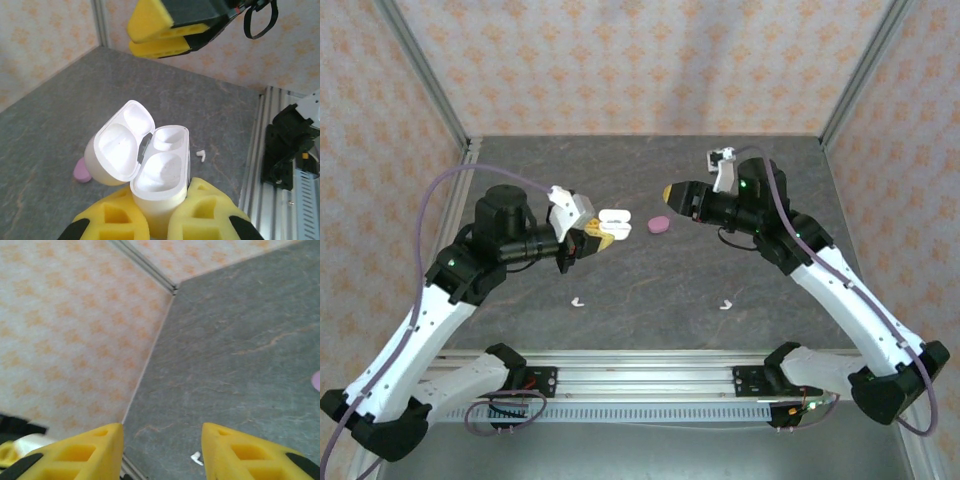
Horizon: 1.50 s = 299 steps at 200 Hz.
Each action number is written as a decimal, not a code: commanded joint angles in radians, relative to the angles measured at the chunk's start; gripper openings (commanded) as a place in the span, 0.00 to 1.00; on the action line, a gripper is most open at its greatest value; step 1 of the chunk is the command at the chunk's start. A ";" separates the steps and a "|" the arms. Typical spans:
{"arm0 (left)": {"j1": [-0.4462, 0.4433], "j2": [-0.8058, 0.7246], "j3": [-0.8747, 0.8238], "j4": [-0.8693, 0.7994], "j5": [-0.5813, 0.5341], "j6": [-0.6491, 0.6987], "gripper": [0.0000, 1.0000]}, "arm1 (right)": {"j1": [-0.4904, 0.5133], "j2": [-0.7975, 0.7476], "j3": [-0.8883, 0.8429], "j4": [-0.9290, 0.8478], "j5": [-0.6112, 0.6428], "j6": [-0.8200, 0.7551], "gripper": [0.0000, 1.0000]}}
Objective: Insert the wireless bluetooth earbuds into the charging case
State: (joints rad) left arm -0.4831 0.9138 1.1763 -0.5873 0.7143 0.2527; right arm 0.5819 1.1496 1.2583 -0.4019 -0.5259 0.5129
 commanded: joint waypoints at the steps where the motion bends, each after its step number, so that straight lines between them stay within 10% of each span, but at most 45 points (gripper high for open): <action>1: 0.008 -0.065 -0.004 -0.044 -0.097 -0.010 0.00 | 0.023 0.099 -0.035 -0.009 0.033 0.053 0.42; 122: 0.009 -0.215 0.009 -0.088 -0.173 -0.093 0.00 | 0.455 0.933 0.437 -0.274 0.046 -0.365 0.44; 299: 0.009 -0.251 -0.006 -0.099 -0.193 -0.093 0.00 | 0.565 1.254 0.825 -0.569 0.322 -0.425 0.46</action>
State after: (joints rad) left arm -0.4831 0.6743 1.1748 -0.6788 0.5404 0.1726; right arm 1.1446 2.3703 2.0319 -0.8951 -0.2565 0.0917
